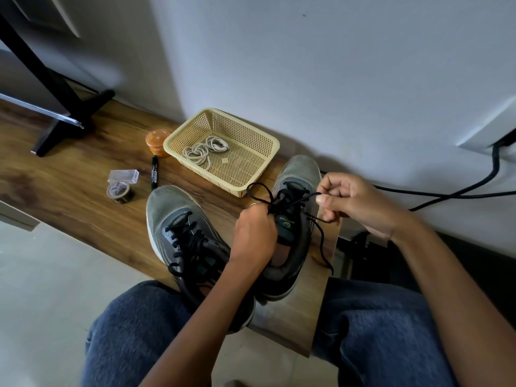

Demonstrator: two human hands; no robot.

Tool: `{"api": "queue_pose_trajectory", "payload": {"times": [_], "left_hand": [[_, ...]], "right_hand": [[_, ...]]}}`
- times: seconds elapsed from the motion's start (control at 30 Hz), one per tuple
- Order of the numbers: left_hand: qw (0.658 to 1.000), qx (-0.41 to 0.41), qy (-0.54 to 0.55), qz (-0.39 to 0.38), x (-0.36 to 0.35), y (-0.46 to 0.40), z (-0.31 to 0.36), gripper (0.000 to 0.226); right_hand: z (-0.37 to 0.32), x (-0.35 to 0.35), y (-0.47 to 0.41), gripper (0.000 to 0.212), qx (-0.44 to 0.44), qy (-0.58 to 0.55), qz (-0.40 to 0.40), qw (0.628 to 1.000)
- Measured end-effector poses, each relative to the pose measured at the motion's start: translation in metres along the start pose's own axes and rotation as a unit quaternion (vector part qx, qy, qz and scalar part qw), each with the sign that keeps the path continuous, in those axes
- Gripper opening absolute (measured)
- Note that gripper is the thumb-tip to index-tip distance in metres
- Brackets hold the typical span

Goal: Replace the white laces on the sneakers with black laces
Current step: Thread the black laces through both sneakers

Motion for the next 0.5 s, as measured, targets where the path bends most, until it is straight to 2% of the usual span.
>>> {"api": "queue_pose_trajectory", "payload": {"times": [0.17, 0.23, 0.33, 0.5], "left_hand": [[1.000, -0.001, 0.004, 0.000, 0.001, -0.001, 0.000, 0.019], [1.000, -0.001, 0.008, 0.000, 0.002, -0.001, 0.000, 0.019], [1.000, 0.004, 0.005, 0.000, 0.002, -0.001, 0.000, 0.023], [1.000, 0.010, -0.001, -0.002, 0.002, -0.001, 0.000, 0.030]], "right_hand": [[0.005, -0.002, 0.004, 0.005, -0.005, 0.044, -0.029, 0.999], [0.008, -0.005, 0.006, 0.014, -0.006, 0.077, -0.050, 0.996], [0.016, -0.004, 0.005, 0.018, -0.014, 0.122, -0.039, 0.992], [0.018, -0.006, 0.002, 0.007, -0.031, 0.110, -0.034, 0.993]]}}
Point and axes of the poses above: each hand's wrist, its own y-axis away from the middle knuckle, its own x-axis out of the back of the hand, z = x × y, the point moved 10 cm from there along -y, towards the middle knuckle, and after that the axes turned 15 degrees about z, right-handed, at the moved point
